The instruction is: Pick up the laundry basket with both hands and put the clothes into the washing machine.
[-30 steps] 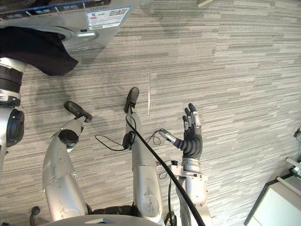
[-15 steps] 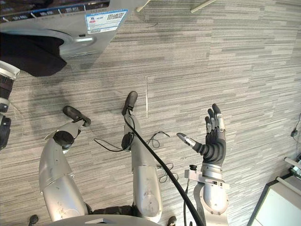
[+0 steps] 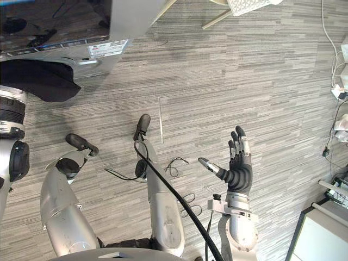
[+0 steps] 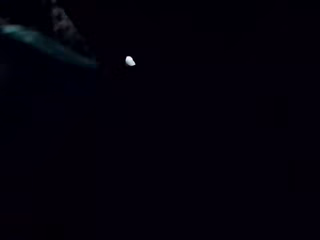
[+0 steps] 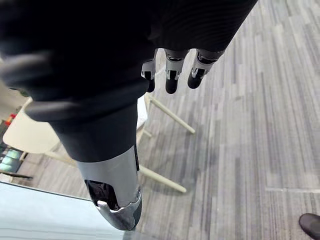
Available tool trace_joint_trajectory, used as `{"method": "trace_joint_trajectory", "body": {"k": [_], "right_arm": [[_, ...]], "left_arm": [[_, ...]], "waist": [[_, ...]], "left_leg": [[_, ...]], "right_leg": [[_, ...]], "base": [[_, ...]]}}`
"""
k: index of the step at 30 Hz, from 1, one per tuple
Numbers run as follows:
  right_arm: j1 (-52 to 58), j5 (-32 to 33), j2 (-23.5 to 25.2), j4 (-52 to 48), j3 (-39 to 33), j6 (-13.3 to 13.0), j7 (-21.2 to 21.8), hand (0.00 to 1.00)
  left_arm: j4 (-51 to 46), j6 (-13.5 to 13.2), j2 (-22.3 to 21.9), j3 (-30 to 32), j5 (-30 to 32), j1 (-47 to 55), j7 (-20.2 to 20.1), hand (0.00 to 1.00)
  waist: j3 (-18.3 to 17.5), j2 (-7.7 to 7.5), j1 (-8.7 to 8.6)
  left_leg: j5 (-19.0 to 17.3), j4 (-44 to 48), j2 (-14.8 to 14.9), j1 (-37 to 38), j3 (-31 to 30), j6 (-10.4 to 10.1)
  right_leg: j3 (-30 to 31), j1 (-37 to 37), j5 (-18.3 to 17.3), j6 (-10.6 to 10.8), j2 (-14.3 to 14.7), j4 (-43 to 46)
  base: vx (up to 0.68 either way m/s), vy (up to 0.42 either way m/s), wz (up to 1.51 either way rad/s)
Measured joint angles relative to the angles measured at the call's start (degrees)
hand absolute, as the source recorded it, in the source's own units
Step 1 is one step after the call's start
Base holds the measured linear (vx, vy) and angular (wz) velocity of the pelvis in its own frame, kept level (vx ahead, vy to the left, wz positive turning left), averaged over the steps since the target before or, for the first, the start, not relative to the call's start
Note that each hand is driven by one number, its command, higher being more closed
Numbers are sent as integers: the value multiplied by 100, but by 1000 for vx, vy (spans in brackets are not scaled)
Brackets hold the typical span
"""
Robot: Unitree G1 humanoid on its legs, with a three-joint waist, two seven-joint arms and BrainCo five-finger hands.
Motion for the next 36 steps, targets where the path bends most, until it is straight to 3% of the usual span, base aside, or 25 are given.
{"method": "trace_joint_trajectory", "body": {"k": [2,4,5,7,10,16,23,25,28,31,36], "right_arm": [[3,1,-31,-7,25,92,39,0],[67,1,-119,-32,43,119,71,0],[65,0,-174,-36,46,150,92,0],[93,0,-307,-37,68,222,198,0],[102,0,-326,-37,98,238,210,0],[159,-177,-454,-16,311,231,402,0],[168,-451,-437,476,448,205,446,0],[168,-460,-436,476,438,197,445,0],[169,-676,-410,492,437,197,443,0],[168,-678,-298,502,404,193,436,0],[169,-678,-205,502,365,147,406,0]], "left_arm": [[172,2,-7,-17,-411,89,-69,0],[198,-25,11,32,-1392,431,-204,0],[200,-28,15,35,-1598,482,-236,0],[341,-210,15,12,-2350,890,-393,0],[334,-471,36,-164,-2925,1406,-495,0],[-439,-607,154,-616,-3152,2999,-947,0],[-1289,-781,194,-585,-3092,4181,-1155,0],[-1295,-824,7,-355,-2894,4435,-1163,0],[-1442,-868,-345,41,-2578,4637,-1113,0],[-1504,-968,-589,388,-2350,4574,-1044,0],[-1658,-969,-682,534,-2274,4047,-826,0]], "waist": [[-8,-9,-9],[-121,12,-3],[-121,13,-3],[-247,15,-18],[-541,76,2],[-743,241,37],[-770,297,154],[-821,388,158],[-875,491,194],[-874,493,262],[-871,495,289]], "left_leg": [[28,-47,2,107,-7,-17],[34,-76,-1,198,-12,-28],[34,-75,-5,236,-26,-27],[33,-79,-25,393,-53,-28],[30,-77,-43,397,-81,-29],[22,-92,-21,526,-123,-42],[156,-271,-18,569,-125,-109],[181,-294,-18,575,-126,-132],[185,-284,-16,575,-128,-145],[191,-265,2,561,-142,-155],[211,-241,4,376,-229,-131]], "right_leg": [[-8,92,35,25,22,3],[3,139,15,4,34,28],[3,185,17,5,35,22],[-14,332,17,5,31,10],[-31,372,16,6,27,-36],[-52,512,-48,-17,50,-40],[-623,588,-176,-16,-70,-63],[-637,590,-175,-17,-65,-78],[-638,589,-120,-86,-63,-82],[-653,585,-81,-97,-58,-78],[-768,513,-65,-77,-70,-77]], "base": [[33,-33,0],[44,-24,-4],[57,-5,-2],[41,6,-2],[31,5,0],[4,1,1],[-6,-11,-2],[13,-8,-2],[36,2,-1],[38,12,0],[36,17,9]]}}
